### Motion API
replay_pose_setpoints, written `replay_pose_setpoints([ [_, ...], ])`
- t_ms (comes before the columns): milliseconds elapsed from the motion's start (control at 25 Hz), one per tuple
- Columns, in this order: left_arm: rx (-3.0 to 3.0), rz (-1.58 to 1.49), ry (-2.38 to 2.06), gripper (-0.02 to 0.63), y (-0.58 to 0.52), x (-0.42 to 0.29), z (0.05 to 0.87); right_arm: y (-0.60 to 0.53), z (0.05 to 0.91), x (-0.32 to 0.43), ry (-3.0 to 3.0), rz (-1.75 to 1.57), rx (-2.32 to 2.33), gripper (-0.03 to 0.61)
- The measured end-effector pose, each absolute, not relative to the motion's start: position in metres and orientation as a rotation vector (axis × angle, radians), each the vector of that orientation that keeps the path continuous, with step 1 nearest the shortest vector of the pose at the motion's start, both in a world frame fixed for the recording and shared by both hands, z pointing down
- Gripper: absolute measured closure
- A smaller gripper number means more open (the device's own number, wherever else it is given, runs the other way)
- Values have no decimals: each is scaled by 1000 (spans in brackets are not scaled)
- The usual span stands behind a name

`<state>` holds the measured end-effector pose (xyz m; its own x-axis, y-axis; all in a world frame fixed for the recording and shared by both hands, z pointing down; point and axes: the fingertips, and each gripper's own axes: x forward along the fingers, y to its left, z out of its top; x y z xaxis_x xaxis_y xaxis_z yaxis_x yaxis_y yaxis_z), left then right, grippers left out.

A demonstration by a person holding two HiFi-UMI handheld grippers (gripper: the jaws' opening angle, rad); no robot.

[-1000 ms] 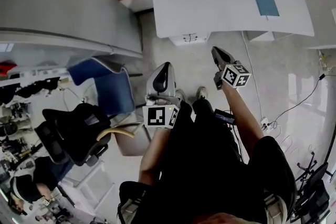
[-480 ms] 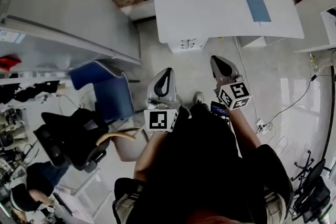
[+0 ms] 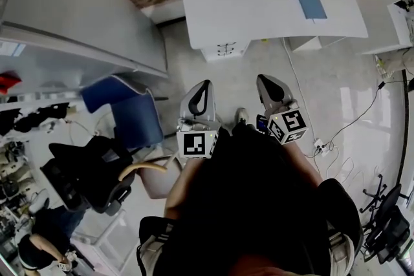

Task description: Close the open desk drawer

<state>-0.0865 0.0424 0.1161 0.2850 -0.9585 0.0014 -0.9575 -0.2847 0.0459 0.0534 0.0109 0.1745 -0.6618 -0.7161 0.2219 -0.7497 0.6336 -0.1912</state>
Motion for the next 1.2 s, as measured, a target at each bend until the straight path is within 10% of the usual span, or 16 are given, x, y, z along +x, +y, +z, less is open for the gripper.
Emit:
replay_pose_setpoints([
  [1200,2496,-60,-1841,598,41,-99,117,13,179,37,-2722,394,1242,577],
])
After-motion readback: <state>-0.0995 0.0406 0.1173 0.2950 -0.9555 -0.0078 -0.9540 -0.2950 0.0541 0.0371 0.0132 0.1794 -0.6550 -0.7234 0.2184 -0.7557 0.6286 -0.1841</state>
